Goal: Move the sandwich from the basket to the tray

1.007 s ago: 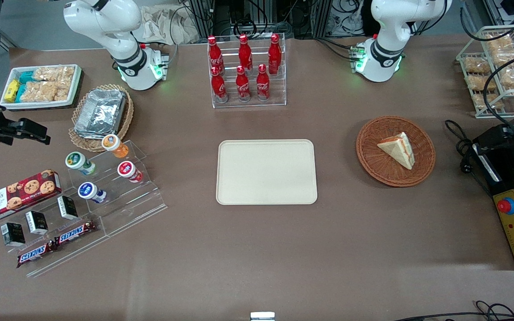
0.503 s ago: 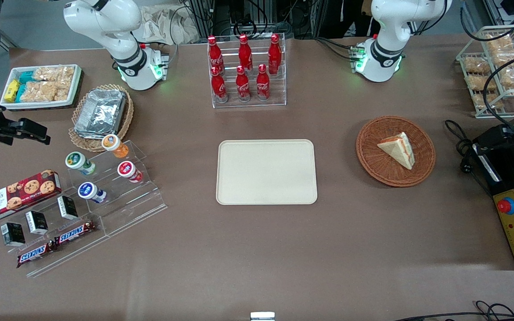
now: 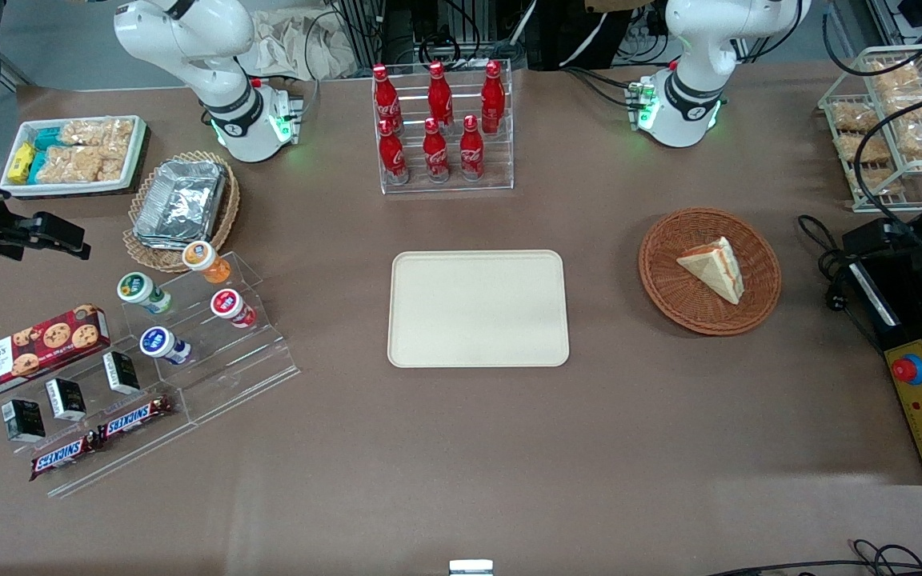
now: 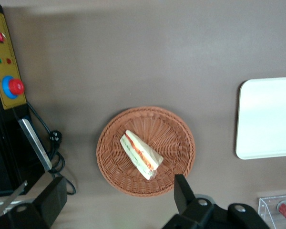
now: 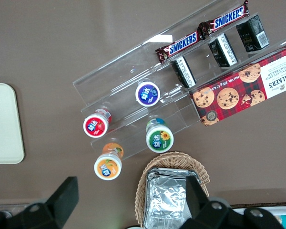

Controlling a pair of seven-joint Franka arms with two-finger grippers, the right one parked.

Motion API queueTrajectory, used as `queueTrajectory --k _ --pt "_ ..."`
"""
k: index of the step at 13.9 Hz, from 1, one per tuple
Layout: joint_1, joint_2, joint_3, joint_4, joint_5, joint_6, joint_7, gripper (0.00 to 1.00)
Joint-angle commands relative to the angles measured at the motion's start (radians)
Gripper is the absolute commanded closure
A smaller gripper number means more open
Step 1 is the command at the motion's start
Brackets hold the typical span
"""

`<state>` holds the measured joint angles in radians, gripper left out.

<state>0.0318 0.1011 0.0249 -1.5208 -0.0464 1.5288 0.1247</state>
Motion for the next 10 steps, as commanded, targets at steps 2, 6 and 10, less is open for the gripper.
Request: queueTrajectory --k 2,6,10 --pt "0.0 -0.185 0.001 -0.302 -0.021 0.121 -0.02 0.0" --pt "-0.001 -0.273 0.0 -0.547 -0.023 0.272 -0.126 0.0" --pt "0.011 -0.261 0.004 -0.659 -0.055 0.321 -0.189 0.0"
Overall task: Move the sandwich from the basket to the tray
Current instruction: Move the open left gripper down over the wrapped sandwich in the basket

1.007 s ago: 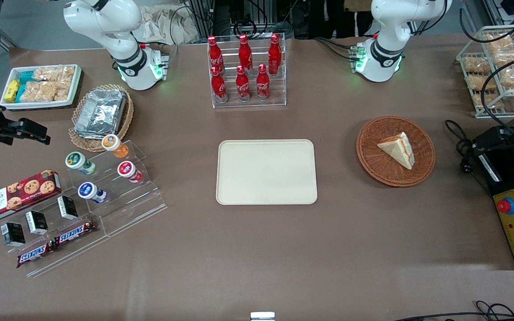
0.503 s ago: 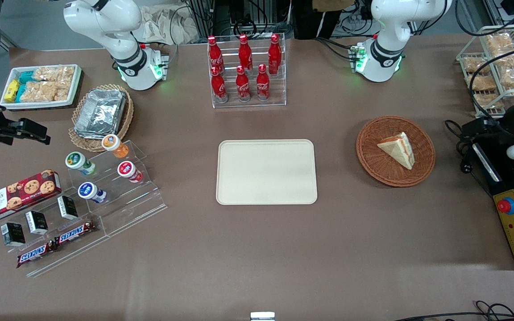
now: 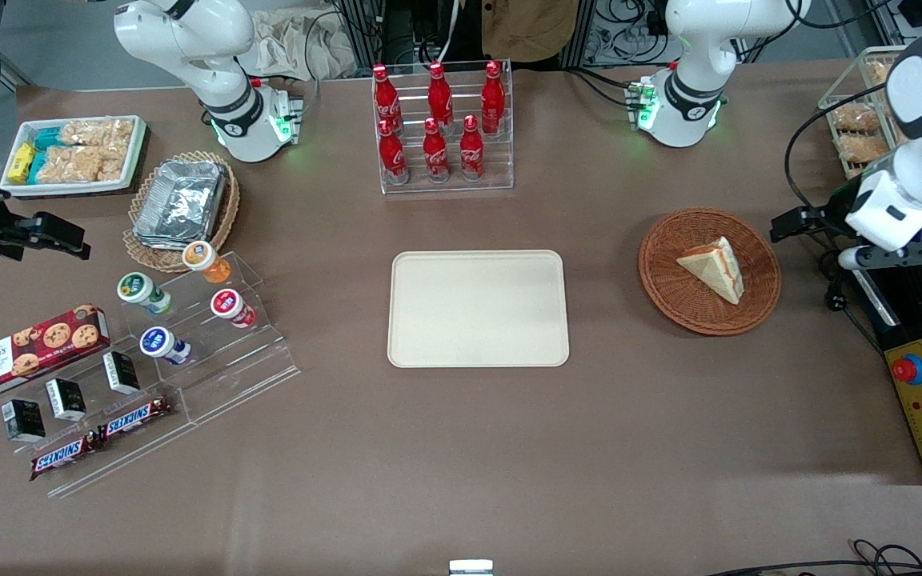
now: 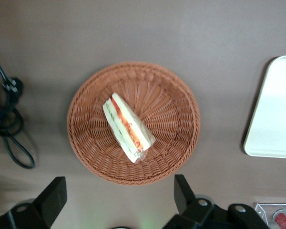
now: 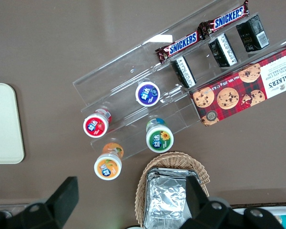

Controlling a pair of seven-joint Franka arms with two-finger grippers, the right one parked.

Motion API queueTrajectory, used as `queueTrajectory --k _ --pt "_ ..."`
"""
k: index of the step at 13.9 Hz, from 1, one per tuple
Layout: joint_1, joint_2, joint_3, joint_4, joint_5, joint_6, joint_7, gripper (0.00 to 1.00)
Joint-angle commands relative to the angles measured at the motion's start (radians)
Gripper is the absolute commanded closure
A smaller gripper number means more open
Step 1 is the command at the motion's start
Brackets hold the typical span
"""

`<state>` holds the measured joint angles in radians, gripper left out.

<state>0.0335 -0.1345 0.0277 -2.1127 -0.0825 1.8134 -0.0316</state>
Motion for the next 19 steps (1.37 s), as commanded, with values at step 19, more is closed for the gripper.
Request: queueTrajectory --k 19 --pt "0.12 0.317 0.003 -0.161 -0.279 0.199 -0.192 0.0"
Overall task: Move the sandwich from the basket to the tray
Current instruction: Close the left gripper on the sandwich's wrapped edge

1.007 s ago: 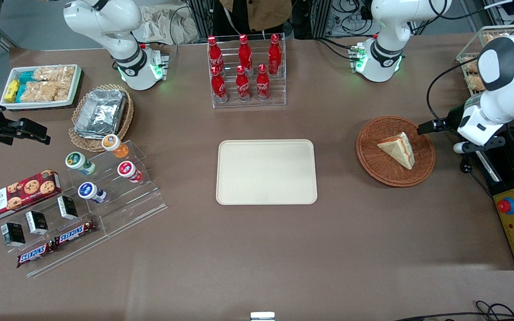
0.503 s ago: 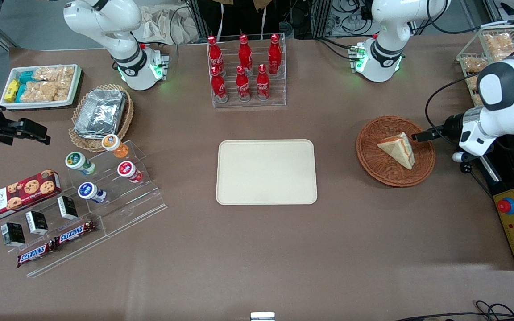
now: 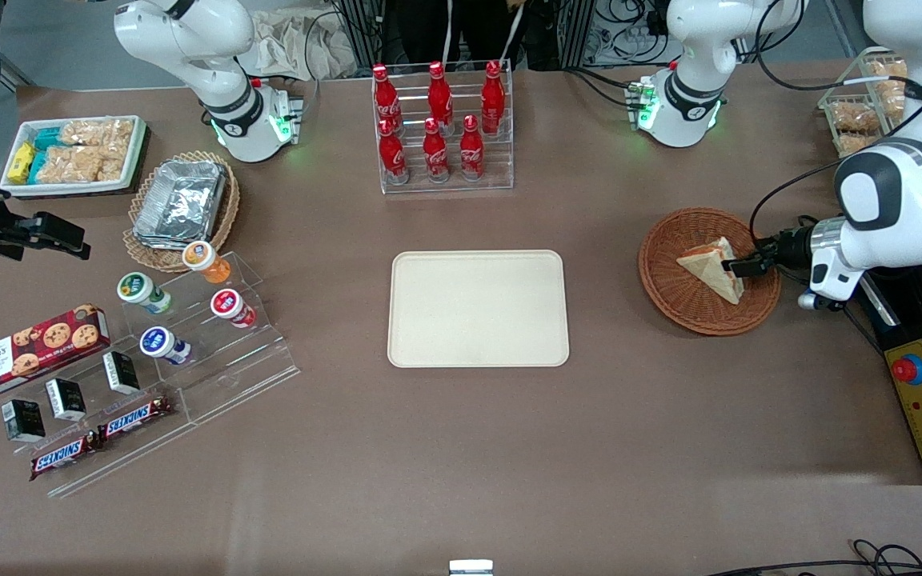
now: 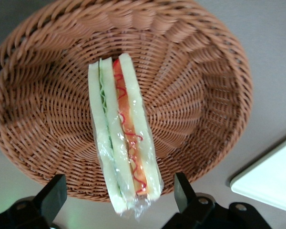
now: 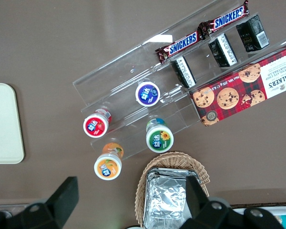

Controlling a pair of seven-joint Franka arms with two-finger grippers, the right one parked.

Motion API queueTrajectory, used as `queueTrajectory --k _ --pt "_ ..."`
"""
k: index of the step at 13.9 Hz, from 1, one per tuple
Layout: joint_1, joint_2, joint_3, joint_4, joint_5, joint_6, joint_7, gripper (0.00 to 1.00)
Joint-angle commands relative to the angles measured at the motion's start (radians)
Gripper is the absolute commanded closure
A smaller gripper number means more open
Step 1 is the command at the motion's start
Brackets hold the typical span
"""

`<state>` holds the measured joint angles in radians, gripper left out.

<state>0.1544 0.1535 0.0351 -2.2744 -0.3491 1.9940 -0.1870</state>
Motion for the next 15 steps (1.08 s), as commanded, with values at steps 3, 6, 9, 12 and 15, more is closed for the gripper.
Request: queueTrajectory --k 3,6,9,12,15 --pt "-0.007 0.044 -0.006 0.001 -0.034 0.023 -0.075 0.0" --pt "-0.024 0.081 -0.009 0.0 -0.056 0.052 -0.08 0.0" --pt "-0.036 0.104 -0.009 -0.014 -0.07 0.095 -0.08 0.0" --pt "-0.042 0.1 -0.009 -0.04 -0.07 0.111 -0.08 0.02" --pt "-0.045 0.094 -0.011 -0.04 -0.07 0.106 -0.106 0.18"
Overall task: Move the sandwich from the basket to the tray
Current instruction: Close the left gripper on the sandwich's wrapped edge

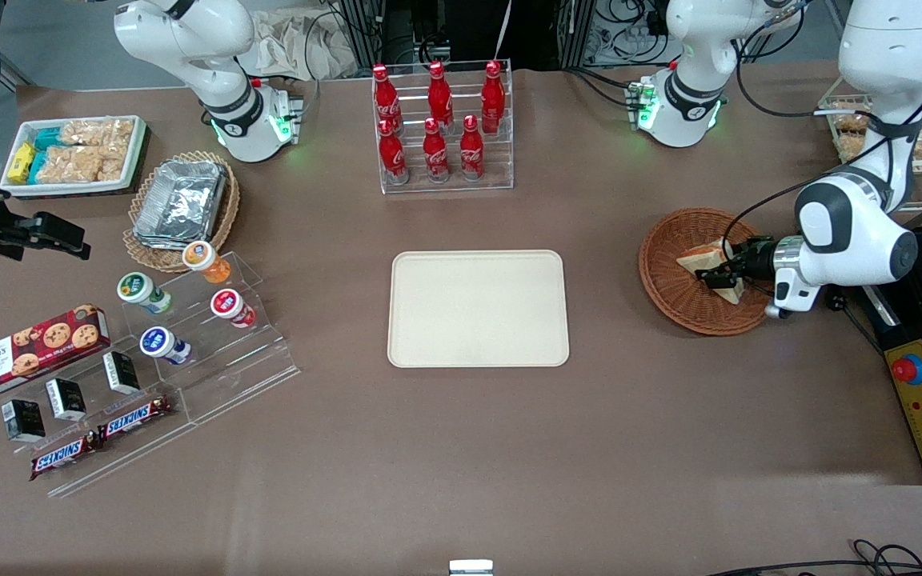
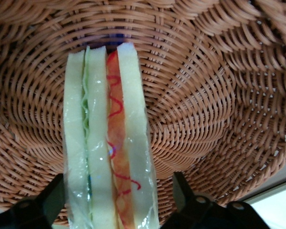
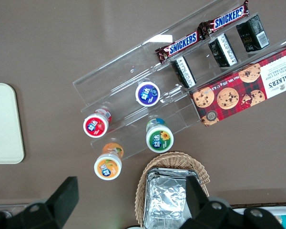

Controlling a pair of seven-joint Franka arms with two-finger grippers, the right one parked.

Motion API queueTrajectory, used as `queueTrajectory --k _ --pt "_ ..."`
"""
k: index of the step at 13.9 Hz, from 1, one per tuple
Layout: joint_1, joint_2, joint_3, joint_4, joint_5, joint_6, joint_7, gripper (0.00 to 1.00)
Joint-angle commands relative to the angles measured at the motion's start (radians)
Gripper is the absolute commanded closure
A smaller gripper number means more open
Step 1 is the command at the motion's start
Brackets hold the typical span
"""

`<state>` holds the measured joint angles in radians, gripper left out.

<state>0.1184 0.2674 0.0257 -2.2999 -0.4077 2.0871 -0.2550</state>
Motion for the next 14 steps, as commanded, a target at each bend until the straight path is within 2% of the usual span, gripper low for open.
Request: queueTrajectory --k 1,4,5,6,11,14 --pt "-0.011 -0.026 -0.003 -0.013 -0.011 0.011 -0.073 0.25" --pt "-0.011 -0.043 -0.016 -0.009 -0.01 0.008 -0.162 0.45" --pt "-0.011 -0.045 -0.017 -0.009 -0.003 0.008 -0.174 0.62" --pt "-0.011 -0.045 -0.017 -0.007 0.006 0.008 -0.174 0.68" --pt "-0.01 -0.098 -0.013 0.011 0.018 -0.057 -0.165 0.68" --pt "-0.002 -0.152 -0.012 0.066 0.105 -0.162 -0.174 0.67"
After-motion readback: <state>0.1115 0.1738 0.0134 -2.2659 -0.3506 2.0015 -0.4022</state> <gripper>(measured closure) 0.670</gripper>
